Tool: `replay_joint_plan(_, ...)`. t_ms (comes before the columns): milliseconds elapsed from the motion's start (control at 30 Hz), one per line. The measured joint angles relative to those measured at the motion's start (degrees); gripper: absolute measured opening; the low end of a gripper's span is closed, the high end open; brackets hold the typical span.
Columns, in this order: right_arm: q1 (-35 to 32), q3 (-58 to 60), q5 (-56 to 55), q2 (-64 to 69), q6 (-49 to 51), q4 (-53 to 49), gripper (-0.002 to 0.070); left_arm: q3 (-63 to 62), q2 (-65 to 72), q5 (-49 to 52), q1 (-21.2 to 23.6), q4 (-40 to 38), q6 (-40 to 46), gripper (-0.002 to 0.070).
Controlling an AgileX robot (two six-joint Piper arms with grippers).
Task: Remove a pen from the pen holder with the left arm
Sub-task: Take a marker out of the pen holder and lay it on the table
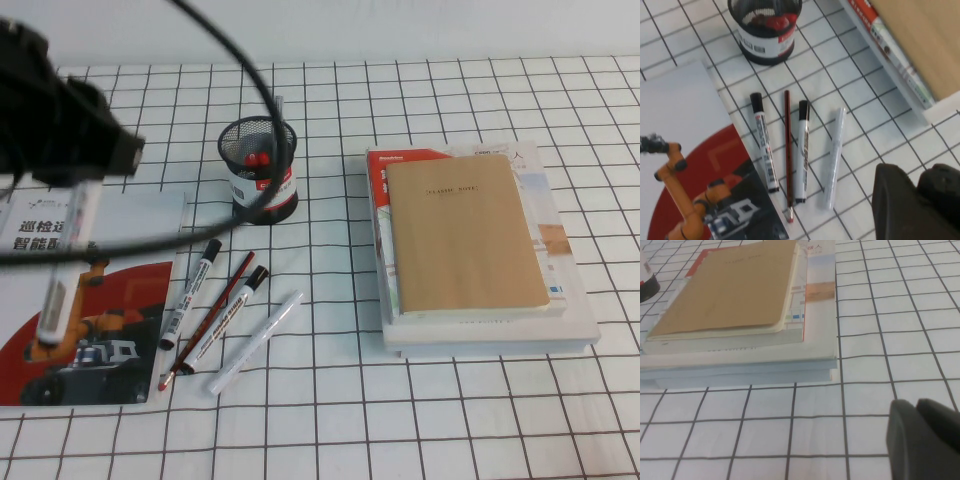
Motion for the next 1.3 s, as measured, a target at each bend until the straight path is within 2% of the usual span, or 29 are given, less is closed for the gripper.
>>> replay_joint_plan(233,0.0,0.0,0.0,0.0,0.0,0.0,-0.0014,12.5,-4.3,-2.0,-0.4,0.0,-2.1,0.0094)
replay_joint_plan(400,0.0,0.0,0.0,0.0,0.0,0.0,-0.0014,15.0,-0.7,-3.4,-0.4,-1.8,-1.8,0.0094)
replay_joint_plan(600,0.0,0.0,0.0,0.0,0.0,0.0,-0.0014,15.0,6.9,-8.8,-4.0,-2.0,0.4,0.0094)
replay_joint_plan(800,0.0,0.0,0.0,0.0,0.0,0.0,-0.0014,15.0,15.4,-13.5,-8.7,2.7,1.8,0.0094)
replay_joint_plan(933,0.0,0.0,0.0,0.0,0.0,0.0,-0.0014,12.7,20.4,-14.1,-8.9,4.9,2.2,0.0094)
replay_joint_plan(1300,0.0,0.0,0.0,0.0,0.0,0.0,-0.0014,5.3,29.1,-14.6,-8.9,5.1,3.7,0.0094)
